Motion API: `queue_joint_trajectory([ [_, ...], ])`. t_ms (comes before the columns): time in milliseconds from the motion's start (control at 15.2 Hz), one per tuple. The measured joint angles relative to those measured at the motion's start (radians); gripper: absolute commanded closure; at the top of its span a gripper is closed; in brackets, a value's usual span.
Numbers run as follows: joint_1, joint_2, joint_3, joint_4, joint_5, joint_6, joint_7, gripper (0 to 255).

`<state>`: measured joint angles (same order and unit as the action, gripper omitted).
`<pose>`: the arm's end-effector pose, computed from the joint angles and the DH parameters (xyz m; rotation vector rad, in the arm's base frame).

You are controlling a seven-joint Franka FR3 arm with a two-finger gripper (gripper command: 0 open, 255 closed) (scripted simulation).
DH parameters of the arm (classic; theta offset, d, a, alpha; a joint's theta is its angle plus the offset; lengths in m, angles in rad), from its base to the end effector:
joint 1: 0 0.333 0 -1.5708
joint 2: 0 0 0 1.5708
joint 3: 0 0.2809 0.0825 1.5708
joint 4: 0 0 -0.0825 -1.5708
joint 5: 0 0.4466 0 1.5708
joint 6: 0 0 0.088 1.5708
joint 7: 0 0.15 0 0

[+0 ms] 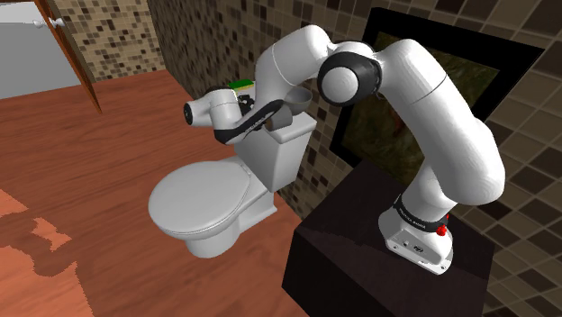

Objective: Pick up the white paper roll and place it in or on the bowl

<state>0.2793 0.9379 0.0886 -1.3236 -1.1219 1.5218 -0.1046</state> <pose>0.6942 0.1095 0.1008 1.8071 0.8404 -0.5864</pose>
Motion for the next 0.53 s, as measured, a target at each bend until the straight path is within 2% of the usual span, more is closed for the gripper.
queue_joint_trajectory([
  [528,-0.035,-0.003,-0.017,-0.045,-0.025,0.054,0.013,0],
])
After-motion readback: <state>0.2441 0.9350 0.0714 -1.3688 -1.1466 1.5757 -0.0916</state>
